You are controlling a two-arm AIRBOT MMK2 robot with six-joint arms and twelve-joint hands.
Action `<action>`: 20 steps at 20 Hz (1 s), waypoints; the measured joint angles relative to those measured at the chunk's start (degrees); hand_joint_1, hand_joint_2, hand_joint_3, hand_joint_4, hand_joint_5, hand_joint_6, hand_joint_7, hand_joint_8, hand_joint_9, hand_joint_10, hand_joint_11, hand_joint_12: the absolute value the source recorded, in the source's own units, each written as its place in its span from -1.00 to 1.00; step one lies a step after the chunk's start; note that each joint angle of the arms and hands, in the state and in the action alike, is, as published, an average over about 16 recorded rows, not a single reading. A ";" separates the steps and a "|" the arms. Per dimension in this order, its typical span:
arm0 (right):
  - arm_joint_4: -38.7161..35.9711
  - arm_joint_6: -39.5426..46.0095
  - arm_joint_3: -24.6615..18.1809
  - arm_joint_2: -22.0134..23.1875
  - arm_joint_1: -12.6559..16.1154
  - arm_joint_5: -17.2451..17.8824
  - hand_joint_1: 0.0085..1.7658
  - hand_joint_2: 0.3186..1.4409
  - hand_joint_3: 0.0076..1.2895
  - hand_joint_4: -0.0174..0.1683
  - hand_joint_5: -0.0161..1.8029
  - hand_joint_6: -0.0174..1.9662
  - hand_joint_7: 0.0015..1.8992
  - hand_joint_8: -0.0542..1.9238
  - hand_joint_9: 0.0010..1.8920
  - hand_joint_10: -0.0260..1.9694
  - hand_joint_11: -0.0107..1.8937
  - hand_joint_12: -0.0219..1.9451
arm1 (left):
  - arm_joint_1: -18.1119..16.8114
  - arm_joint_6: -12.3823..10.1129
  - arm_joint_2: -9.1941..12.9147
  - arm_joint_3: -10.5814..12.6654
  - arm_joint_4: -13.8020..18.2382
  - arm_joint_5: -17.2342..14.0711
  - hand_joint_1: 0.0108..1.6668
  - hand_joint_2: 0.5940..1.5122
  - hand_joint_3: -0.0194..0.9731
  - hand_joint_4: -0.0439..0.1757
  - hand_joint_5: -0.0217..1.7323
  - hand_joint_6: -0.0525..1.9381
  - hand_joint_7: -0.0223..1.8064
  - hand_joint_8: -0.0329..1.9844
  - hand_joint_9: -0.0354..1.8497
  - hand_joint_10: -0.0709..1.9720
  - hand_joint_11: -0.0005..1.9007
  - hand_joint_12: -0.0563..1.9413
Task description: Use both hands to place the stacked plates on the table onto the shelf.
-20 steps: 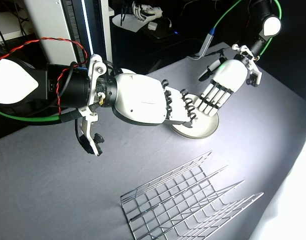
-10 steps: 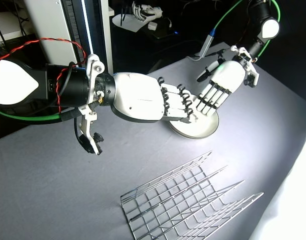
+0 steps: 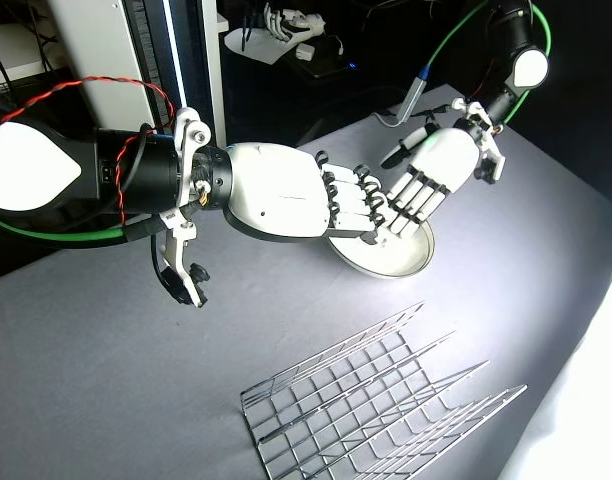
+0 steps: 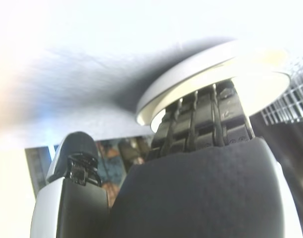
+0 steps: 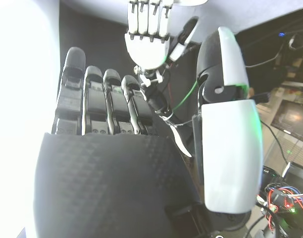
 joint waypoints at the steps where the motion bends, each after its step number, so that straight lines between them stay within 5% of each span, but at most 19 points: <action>1: -0.33 0.09 0.24 -0.16 -0.18 0.67 0.07 0.29 -0.99 -0.85 -0.96 -0.96 -0.99 -0.93 -0.98 -0.96 -0.97 -0.40 | -0.10 0.00 -0.41 -0.02 -0.19 0.03 -0.99 0.37 -0.92 -0.63 -0.98 -0.97 -0.99 -0.99 -0.96 -0.93 -0.98 -0.93; 12: -4.39 1.19 4.25 -2.14 -3.34 9.13 0.10 0.27 -0.99 -0.83 -0.96 -0.96 -0.98 -0.93 -0.98 -0.96 -0.97 -0.31 | -1.35 -0.05 -3.54 0.06 -1.39 0.48 -1.00 0.37 -0.92 -0.63 -0.98 -0.97 -0.99 -0.99 -0.95 -0.93 -0.99 -0.93; 20: -5.41 1.45 7.93 -4.78 -5.20 10.75 0.19 0.26 -0.99 -0.83 -0.93 -0.96 -0.95 -0.93 -0.94 -0.96 -0.97 -0.22 | -1.60 -0.15 -3.95 0.22 -1.49 0.57 -1.00 0.37 -0.92 -0.63 -0.99 -0.97 -0.99 -0.99 -0.94 -0.93 -0.99 -0.93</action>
